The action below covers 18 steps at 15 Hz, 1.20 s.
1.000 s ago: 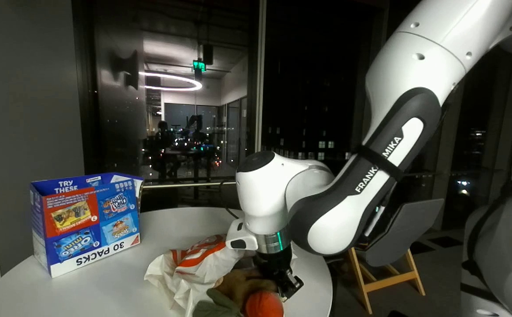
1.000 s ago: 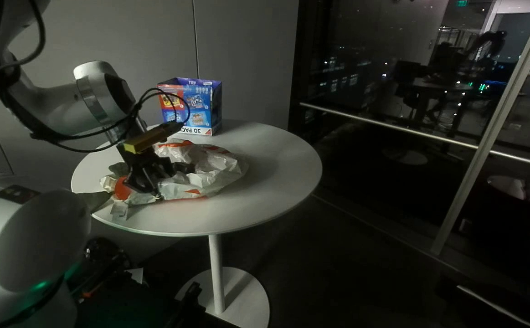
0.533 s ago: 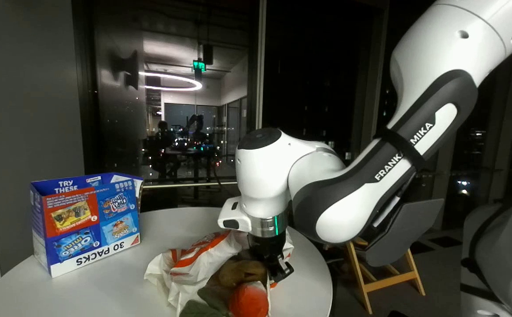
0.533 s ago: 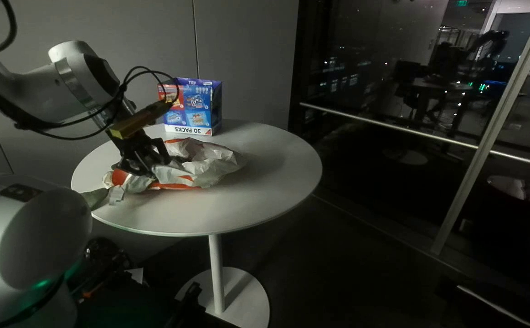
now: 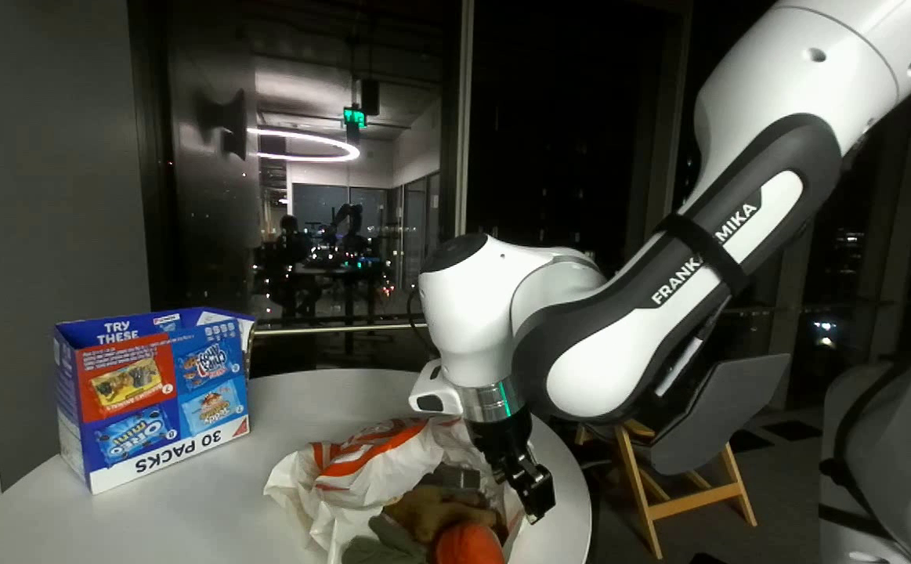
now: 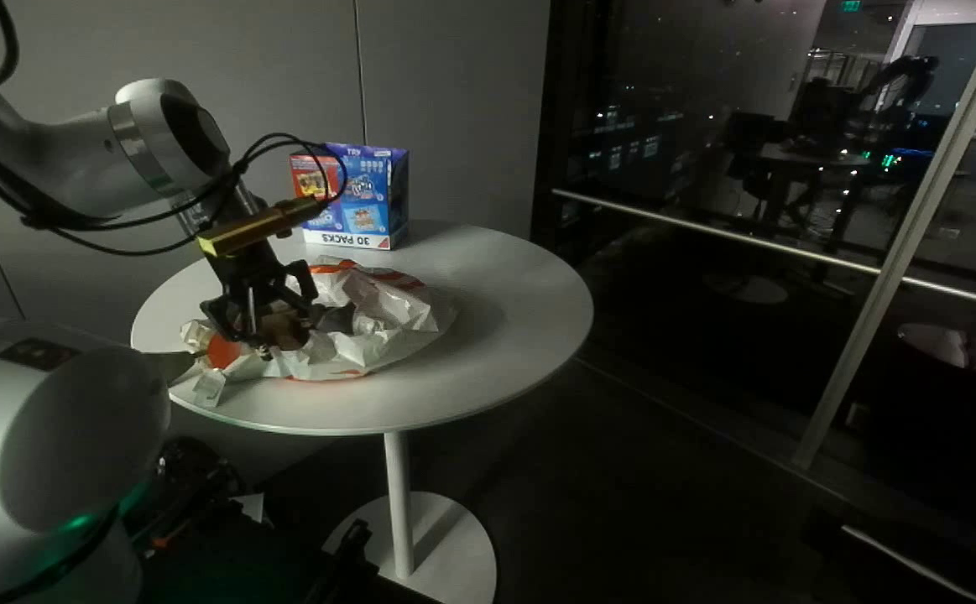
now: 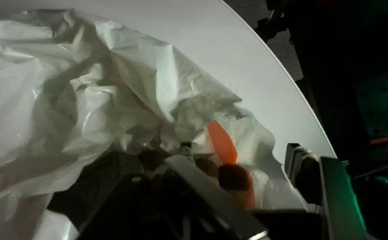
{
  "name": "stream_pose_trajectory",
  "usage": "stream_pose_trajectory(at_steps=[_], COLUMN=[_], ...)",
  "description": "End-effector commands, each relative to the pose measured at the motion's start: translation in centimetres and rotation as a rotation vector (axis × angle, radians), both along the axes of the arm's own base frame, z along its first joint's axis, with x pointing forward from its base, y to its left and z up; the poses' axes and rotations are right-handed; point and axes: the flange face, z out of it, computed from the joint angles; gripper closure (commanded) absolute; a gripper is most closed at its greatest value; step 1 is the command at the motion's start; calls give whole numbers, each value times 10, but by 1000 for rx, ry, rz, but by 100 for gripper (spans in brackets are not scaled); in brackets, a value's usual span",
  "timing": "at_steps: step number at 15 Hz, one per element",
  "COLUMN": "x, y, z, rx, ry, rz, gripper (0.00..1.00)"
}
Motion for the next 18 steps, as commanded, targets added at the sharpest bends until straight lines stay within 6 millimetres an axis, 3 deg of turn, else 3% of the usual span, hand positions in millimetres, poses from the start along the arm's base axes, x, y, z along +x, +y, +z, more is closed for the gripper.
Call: stream_pose_trajectory(at_steps=[1, 4, 10, 11, 13, 18], x=[-9, -7, -10, -10, -9, 2], y=[-2, -6, 7, 9, 10, 3], z=[12, 1, -12, -13, -14, -23], rx=[-33, -28, 87, 105, 133, 187], ry=[21, 87, 173, 179, 189, 174], rz=[-4, -3, 109, 118, 125, 99], gripper=[0, 0, 0, 25, 34, 72])
